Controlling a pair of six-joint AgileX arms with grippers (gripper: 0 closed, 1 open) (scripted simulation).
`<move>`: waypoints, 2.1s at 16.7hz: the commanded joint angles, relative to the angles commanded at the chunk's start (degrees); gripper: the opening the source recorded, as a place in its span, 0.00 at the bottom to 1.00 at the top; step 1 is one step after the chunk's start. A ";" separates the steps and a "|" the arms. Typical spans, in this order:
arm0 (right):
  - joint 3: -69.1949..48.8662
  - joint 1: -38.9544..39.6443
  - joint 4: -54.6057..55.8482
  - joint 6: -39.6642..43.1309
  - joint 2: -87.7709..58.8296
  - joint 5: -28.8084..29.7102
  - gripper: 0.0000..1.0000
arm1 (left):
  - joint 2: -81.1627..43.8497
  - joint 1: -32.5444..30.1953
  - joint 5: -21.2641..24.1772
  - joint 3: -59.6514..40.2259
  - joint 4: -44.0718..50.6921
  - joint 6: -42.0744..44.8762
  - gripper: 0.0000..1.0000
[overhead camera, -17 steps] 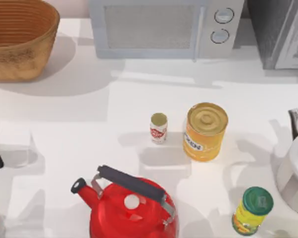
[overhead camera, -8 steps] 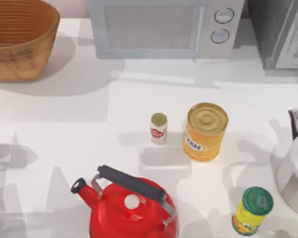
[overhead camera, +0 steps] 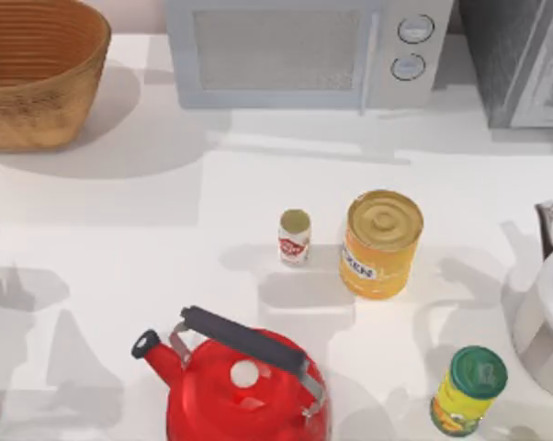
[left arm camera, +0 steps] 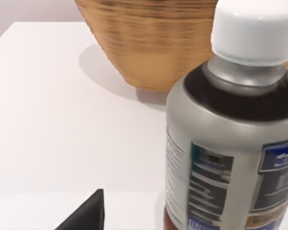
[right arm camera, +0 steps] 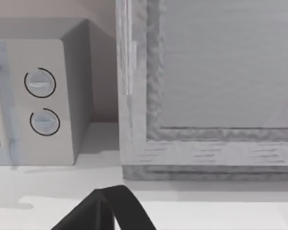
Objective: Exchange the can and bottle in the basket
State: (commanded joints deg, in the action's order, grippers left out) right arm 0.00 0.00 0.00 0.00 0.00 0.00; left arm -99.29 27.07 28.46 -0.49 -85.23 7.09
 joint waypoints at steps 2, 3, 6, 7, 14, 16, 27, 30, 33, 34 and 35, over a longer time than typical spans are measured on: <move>0.00 0.00 0.00 0.00 0.00 0.00 1.00 | 0.00 0.00 0.00 0.00 0.00 0.00 1.00; 0.00 0.00 0.00 0.00 0.00 0.00 1.00 | 0.00 0.00 0.00 0.00 0.00 0.00 1.00; 0.00 0.00 0.00 0.00 0.00 0.00 1.00 | 0.00 -0.76 -0.60 -1.08 0.61 -0.21 1.00; 0.00 0.00 0.00 0.00 0.00 0.00 1.00 | -0.45 -1.41 -1.26 -2.23 1.19 -0.39 1.00; 0.00 0.00 0.00 0.00 0.00 0.00 1.00 | -8.97 -6.85 -6.60 -11.28 1.45 -1.75 1.00; 0.00 0.00 0.00 0.00 0.00 0.00 1.00 | -10.85 -7.63 -7.28 -11.94 0.20 -1.92 1.00; 0.00 0.00 0.00 0.00 0.00 0.00 1.00 | -11.29 -7.79 -7.41 -12.03 -0.17 -1.94 0.55; 0.00 0.00 0.00 0.00 0.00 0.00 1.00 | -11.29 -7.79 -7.41 -12.03 -0.17 -1.94 0.32; 0.00 0.00 0.00 0.00 0.00 0.00 1.00 | -11.29 -7.79 -7.41 -12.03 -0.17 -1.94 0.10; 0.00 0.00 0.00 0.00 0.00 0.00 1.00 | -11.29 -7.79 -7.41 -12.03 -0.17 -1.94 0.02; 0.00 0.00 0.00 0.00 0.00 0.00 1.00 | -11.29 -7.79 -7.41 -12.03 -0.17 -1.94 0.00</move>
State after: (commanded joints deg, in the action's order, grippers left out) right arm 0.00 0.00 0.00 0.00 0.00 0.00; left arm -110.58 19.28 21.05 -12.52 -85.39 5.15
